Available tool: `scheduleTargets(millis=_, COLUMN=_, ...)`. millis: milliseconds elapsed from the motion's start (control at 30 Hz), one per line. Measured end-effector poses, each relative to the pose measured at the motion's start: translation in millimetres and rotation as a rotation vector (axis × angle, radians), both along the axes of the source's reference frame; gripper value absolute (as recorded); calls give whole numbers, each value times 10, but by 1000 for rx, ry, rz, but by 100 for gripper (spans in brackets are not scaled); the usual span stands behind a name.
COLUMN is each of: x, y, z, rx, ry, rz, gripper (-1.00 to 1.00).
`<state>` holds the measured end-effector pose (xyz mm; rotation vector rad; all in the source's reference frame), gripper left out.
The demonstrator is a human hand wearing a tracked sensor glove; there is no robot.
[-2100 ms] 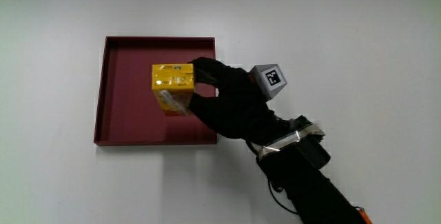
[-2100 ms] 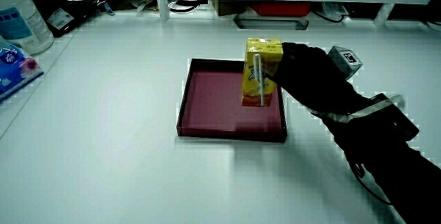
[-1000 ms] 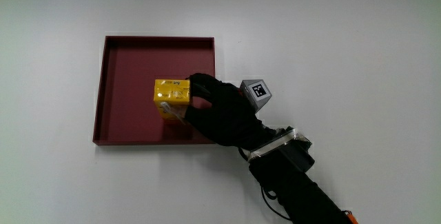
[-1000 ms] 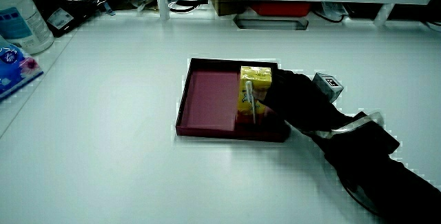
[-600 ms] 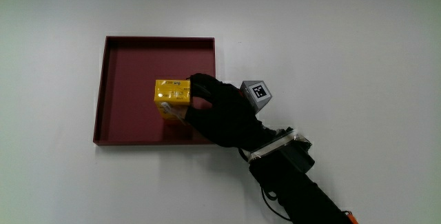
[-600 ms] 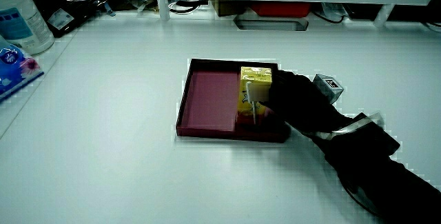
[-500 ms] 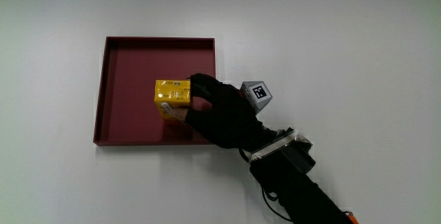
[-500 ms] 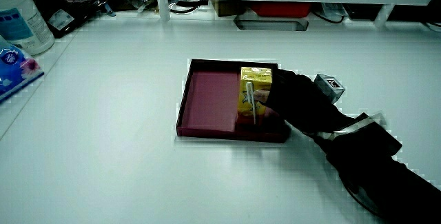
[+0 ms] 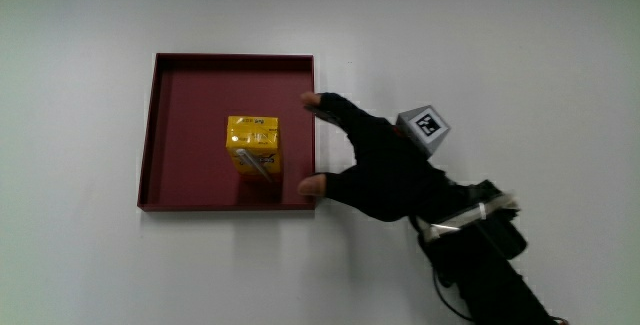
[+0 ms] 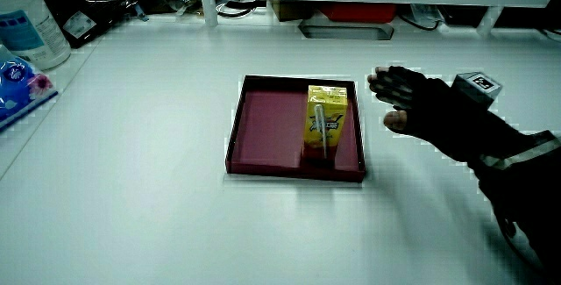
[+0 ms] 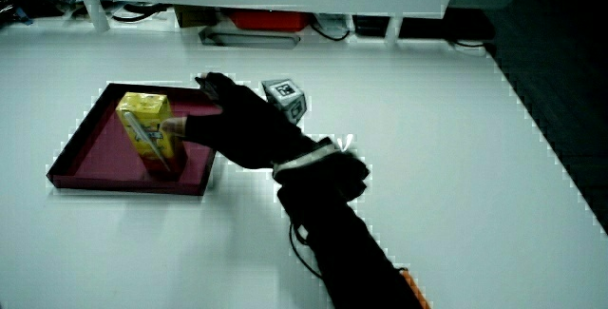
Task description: Place ice redtea
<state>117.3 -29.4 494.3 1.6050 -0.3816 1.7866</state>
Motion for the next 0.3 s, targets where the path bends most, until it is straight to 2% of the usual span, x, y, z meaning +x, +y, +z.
scheduleTargets(millis=33, x=55, y=-9, z=-30, rx=16, ry=44, rz=-14, gripper=-100)
scheduleTargets(millis=67, x=95, y=-7, z=-94, rx=0, ry=42, rz=-29, gripper=-100)
scheduleTargets(millis=133, x=202, y=-6, z=-218, rx=-18, ry=134, rz=-63, gripper=-100)
scheduleTargets(millis=200, x=309, y=-5, z=-254, rx=1, ry=116, rz=-84, gripper=-100)
scheduleTargets(millis=233, x=393, y=-1, z=-258, rx=14, ry=194, rz=-87, gripper=-100)
scheduleTargets(millis=267, x=446, y=17, z=-326, rx=-6, ry=223, rz=-89, gripper=-100)
scheduleTargets(millis=300, x=477, y=36, z=-428, rx=-18, ry=216, rz=-81, gripper=-100)
